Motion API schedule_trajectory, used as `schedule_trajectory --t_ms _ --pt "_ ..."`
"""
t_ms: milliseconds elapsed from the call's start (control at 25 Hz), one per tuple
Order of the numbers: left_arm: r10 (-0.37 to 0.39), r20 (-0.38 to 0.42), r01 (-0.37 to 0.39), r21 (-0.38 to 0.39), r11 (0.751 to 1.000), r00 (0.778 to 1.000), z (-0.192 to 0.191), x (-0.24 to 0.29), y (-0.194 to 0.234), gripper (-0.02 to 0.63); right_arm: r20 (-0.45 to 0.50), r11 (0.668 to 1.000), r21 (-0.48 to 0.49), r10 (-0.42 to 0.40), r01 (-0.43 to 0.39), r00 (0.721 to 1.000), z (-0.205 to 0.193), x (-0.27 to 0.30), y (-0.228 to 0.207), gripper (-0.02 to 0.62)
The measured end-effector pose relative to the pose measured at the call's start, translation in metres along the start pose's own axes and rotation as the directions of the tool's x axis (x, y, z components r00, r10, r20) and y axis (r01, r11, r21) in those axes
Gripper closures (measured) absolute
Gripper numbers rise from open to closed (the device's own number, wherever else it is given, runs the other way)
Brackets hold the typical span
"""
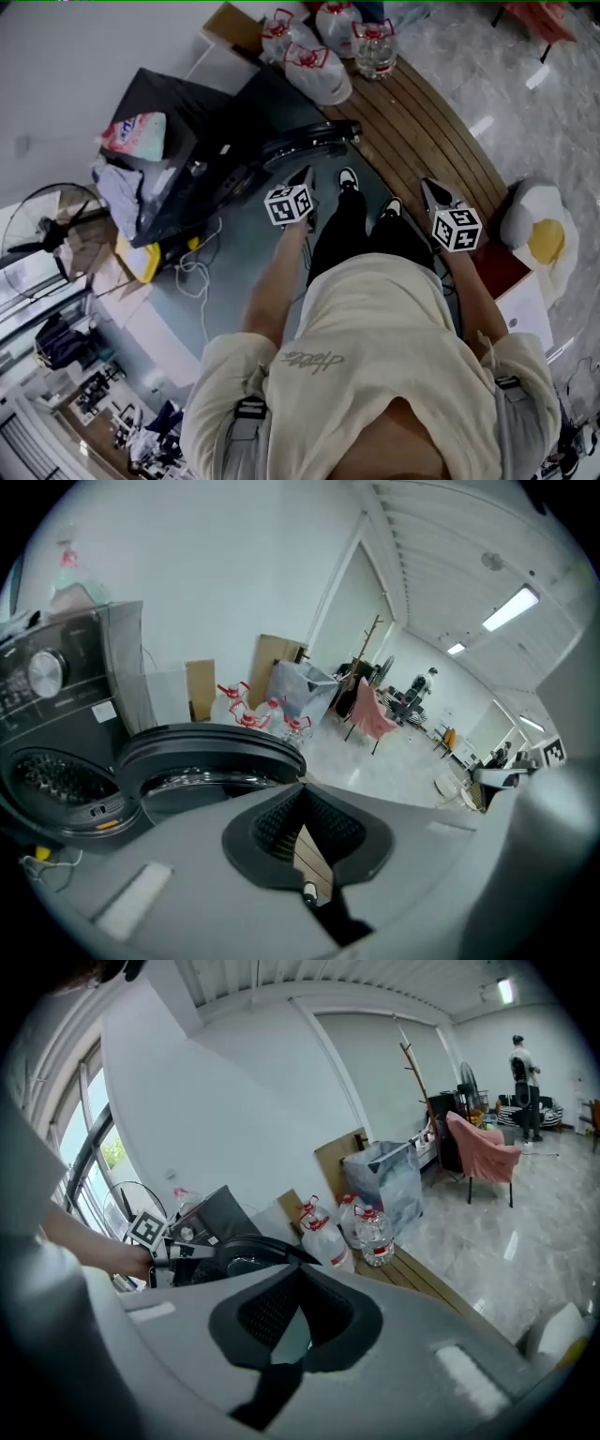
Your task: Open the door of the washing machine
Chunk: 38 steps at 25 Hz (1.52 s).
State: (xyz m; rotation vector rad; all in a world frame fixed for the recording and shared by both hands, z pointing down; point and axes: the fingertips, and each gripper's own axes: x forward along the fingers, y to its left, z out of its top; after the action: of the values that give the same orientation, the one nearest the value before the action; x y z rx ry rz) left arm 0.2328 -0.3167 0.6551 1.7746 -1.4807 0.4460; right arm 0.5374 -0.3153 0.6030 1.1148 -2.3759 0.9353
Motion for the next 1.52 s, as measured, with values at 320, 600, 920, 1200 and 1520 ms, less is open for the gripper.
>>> schedule_trajectory --t_ms 320,600,920,1200,1520 --pt "0.008 0.196 0.009 -0.087 0.996 0.981 0.028 -0.088 -0.003 0.591 -0.020 0.975 -0.134 0.177 -0.178 0.984 0.012 0.022 0.069 0.594" --pt "-0.008 0.309 0.011 -0.009 1.000 0.951 0.054 -0.148 -0.016 0.591 -0.006 0.938 -0.219 0.274 -0.268 0.962 0.037 0.023 0.137 0.594" --pt "-0.027 0.453 -0.009 0.077 0.997 0.891 0.086 -0.231 -0.007 0.591 0.028 0.881 -0.329 0.369 -0.340 0.929 0.057 0.012 0.233 0.594" --pt "0.000 0.568 -0.048 0.071 0.996 0.823 0.100 -0.296 0.005 0.590 0.043 0.785 -0.492 0.453 -0.376 0.891 0.089 0.002 0.310 0.594" --pt "0.102 0.626 -0.180 0.062 0.982 0.773 0.108 -0.358 0.023 0.591 0.097 0.715 -0.583 0.534 -0.387 0.840 0.131 -0.013 0.365 0.594"
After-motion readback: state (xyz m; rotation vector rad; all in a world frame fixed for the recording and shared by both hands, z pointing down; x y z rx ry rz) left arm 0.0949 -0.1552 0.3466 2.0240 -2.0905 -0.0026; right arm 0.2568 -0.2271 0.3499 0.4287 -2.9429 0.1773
